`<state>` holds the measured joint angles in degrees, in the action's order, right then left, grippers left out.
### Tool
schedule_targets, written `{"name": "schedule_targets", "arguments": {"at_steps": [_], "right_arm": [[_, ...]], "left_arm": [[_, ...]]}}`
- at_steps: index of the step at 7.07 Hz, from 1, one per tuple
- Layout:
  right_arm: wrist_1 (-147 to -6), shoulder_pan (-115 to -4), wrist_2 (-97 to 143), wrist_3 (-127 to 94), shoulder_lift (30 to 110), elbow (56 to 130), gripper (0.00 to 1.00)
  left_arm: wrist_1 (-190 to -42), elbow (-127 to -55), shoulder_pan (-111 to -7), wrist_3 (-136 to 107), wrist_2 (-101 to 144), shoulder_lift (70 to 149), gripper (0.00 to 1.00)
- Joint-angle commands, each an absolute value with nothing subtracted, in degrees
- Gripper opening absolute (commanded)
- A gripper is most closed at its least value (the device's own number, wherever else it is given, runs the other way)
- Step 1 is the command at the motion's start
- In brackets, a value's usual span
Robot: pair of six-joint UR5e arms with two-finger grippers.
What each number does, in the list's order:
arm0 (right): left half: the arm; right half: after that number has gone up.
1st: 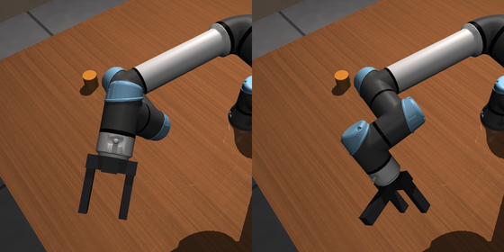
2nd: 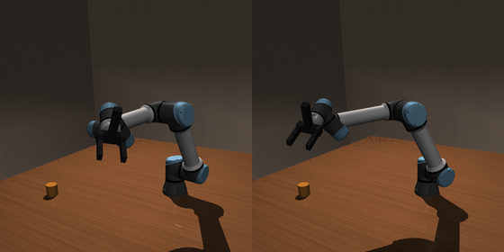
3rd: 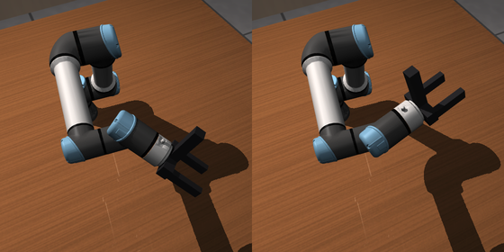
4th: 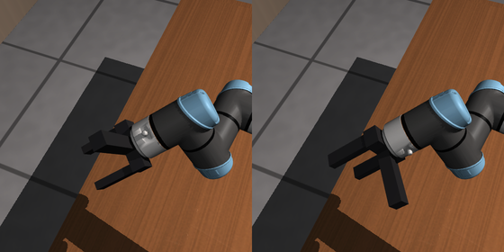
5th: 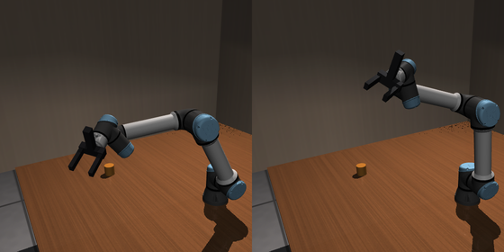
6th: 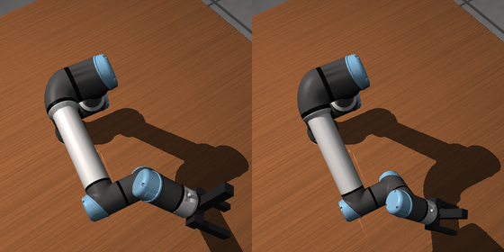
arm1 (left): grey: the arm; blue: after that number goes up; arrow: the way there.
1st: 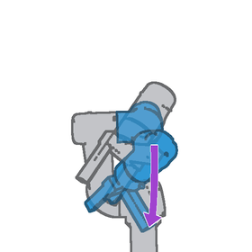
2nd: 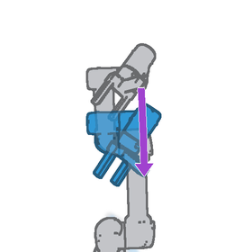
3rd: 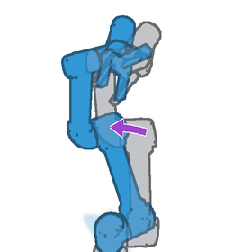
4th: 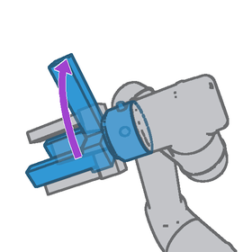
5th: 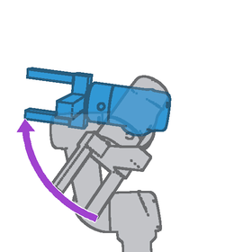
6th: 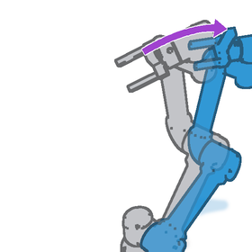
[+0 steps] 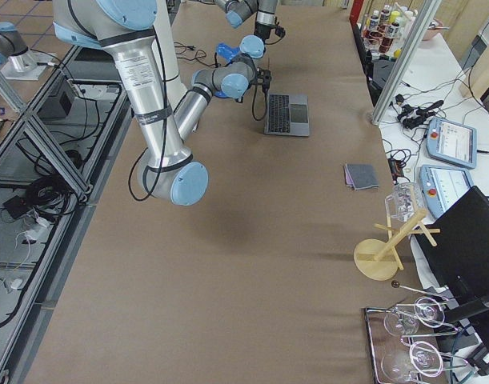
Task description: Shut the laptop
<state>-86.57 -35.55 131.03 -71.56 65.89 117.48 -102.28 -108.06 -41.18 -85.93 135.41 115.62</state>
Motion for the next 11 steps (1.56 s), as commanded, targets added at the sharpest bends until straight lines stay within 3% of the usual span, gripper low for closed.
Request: {"name": "schedule_targets", "arguments": {"at_steps": [1,4,6,9,11], "right_arm": [[-86.6,-35.2,129.6,-71.6,63.4,115.1,0.00],[-86.2,-36.2,126.2,-71.2,61.8,113.4,0.00],[-77.4,-37.6,124.9,-71.7,58.7,105.2,0.00],[-77.0,-41.3,125.0,-72.2,54.4,99.9,0.00],[-76.9,-42.6,125.0,-72.1,54.1,99.0,0.00]], "left_arm": [[-102.4,-106.6,-40.3,-86.3,135.3,116.7,0.00],[-104.0,-103.6,-40.0,-86.2,134.4,119.5,0.00],[-105.2,-101.3,-40.0,-86.2,134.4,121.0,0.00],[-105.4,-98.5,-40.3,-85.8,132.6,123.6,0.00],[-108.4,-91.1,-40.6,-85.8,131.1,128.1,0.00]]}}
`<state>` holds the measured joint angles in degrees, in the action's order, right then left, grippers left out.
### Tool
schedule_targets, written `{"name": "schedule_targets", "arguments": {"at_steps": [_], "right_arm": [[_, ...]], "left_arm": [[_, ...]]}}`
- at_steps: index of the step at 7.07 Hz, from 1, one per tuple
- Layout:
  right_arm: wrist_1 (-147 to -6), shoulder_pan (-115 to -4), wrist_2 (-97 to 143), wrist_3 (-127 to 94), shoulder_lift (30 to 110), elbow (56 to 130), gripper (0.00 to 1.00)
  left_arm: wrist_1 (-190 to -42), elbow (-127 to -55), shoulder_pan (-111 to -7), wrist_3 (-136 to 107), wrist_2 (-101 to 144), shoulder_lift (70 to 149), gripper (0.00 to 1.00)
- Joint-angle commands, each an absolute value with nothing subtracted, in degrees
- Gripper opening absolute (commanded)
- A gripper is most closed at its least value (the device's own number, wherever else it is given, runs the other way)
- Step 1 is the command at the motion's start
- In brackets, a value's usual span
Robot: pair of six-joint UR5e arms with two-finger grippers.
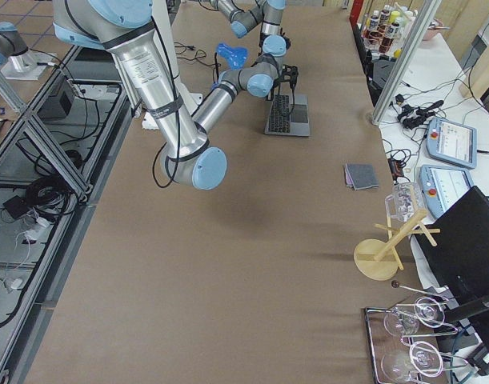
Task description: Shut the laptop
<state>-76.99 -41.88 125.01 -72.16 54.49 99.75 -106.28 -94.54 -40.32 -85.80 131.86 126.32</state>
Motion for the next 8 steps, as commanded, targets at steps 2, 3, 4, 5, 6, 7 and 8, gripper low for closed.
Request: {"name": "schedule_targets", "arguments": {"at_steps": [2,3,4,5,6,7,8], "right_arm": [[-73.3,-42.7,124.6,-71.6,52.3,92.9,0.00],[-67.6,-42.7,123.5,-72.0,51.3,87.8,0.00],[-67.0,-42.7,123.1,-72.0,48.6,83.6,0.00],[-66.8,-43.1,123.0,-71.8,47.3,81.4,0.00],[-66.7,-43.4,122.8,-71.6,46.1,79.2,0.00],[-64.0,-43.4,121.3,-71.7,45.4,76.5,0.00],[-60.9,-43.4,121.1,-71.6,44.8,72.9,0.00]], "left_arm": [[-112.3,-86.2,-43.1,-85.7,131.1,128.6,0.00],[-112.2,-84.6,-44.1,-82.6,131.1,128.9,0.00],[-112.2,-81.7,-44.7,-81.7,131.1,130.2,0.00],[-113.2,-77.6,-44.9,-81.2,130.6,133.0,0.00],[-115.5,-73.8,-44.9,-81.3,127.7,134.7,0.00],[-117.0,-71.4,-44.9,-81.2,127.4,135.2,0.00],[-119.2,-69.0,-44.7,-81.2,126.9,135.5,0.00]]}}
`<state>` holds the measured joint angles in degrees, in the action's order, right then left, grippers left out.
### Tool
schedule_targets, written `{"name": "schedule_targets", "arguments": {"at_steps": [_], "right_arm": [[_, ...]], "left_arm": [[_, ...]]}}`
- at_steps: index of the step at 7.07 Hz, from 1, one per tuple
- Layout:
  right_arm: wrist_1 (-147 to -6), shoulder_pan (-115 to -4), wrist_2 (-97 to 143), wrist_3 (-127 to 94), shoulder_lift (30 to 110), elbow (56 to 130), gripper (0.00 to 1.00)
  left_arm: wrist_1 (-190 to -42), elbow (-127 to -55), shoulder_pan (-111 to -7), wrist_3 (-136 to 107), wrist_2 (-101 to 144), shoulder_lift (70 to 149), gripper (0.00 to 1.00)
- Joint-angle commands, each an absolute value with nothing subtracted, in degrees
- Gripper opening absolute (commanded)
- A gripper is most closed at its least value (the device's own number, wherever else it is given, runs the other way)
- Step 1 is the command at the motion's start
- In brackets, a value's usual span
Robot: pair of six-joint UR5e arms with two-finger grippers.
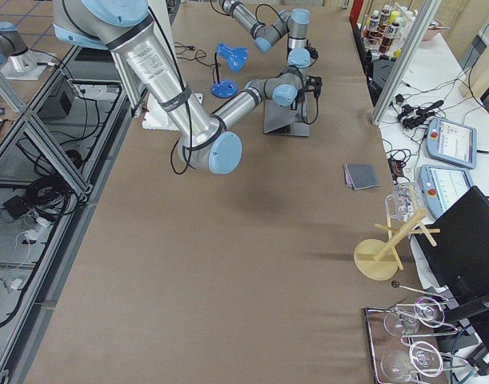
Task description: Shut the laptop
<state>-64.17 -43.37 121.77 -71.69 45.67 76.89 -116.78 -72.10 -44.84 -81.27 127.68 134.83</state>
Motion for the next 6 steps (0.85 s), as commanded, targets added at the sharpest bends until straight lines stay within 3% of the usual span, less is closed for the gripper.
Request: {"name": "schedule_targets", "arguments": {"at_steps": [1,4,6], "right_arm": [[-58.7,-43.3,120.6,-71.5,44.4,70.1,0.00],[-57.6,-42.0,118.4,-71.4,40.6,62.7,0.00],[-57.1,-40.7,116.7,-71.4,40.5,61.7,0.00]], "left_arm": [[-119.8,-67.9,-44.6,-81.2,125.2,136.1,0.00],[-120.0,-66.0,-44.6,-81.0,125.2,136.1,0.00],[-120.8,-65.3,-44.6,-81.0,125.2,136.1,0.00]]}}
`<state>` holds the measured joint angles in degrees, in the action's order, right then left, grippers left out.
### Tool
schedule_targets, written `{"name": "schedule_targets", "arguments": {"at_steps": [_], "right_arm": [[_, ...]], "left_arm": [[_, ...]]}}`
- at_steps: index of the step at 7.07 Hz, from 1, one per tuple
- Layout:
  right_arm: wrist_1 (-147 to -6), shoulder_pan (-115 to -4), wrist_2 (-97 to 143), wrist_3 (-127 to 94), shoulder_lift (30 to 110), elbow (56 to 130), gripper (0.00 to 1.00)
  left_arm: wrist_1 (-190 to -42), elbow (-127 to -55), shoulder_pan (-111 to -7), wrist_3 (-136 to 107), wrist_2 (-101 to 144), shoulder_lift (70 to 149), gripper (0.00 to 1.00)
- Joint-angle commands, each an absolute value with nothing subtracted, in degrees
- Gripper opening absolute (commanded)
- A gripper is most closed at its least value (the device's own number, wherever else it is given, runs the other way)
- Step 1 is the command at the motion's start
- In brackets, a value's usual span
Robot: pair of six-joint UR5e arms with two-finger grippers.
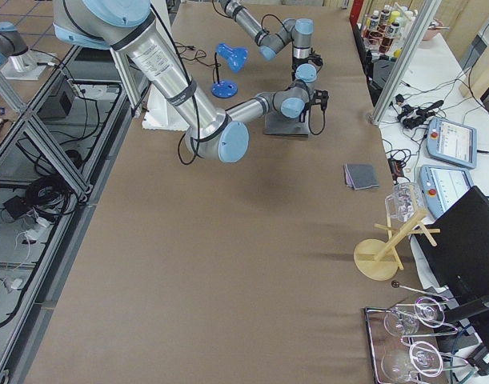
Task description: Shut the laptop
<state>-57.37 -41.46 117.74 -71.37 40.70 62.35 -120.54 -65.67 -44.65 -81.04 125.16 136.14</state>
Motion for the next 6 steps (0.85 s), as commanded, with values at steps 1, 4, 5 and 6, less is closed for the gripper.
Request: {"name": "schedule_targets", "arguments": {"at_steps": [1,4,5,6], "right_arm": [[-57.1,-40.3,116.5,-71.4,40.6,61.6,0.00],[-57.0,-40.2,115.5,-72.2,39.6,60.7,0.00],[-57.1,-42.1,116.6,-73.5,38.2,61.1,0.00],[-57.3,-44.1,119.9,-74.0,37.7,61.5,0.76]], "left_arm": [[-120.8,-65.3,-44.6,-81.0,125.2,136.1,0.00],[-120.8,-65.4,-44.7,-81.0,125.2,136.1,0.00],[-120.8,-65.4,-44.8,-81.0,125.2,136.1,0.00],[-120.8,-65.4,-44.8,-81.1,125.2,136.1,0.00]]}}
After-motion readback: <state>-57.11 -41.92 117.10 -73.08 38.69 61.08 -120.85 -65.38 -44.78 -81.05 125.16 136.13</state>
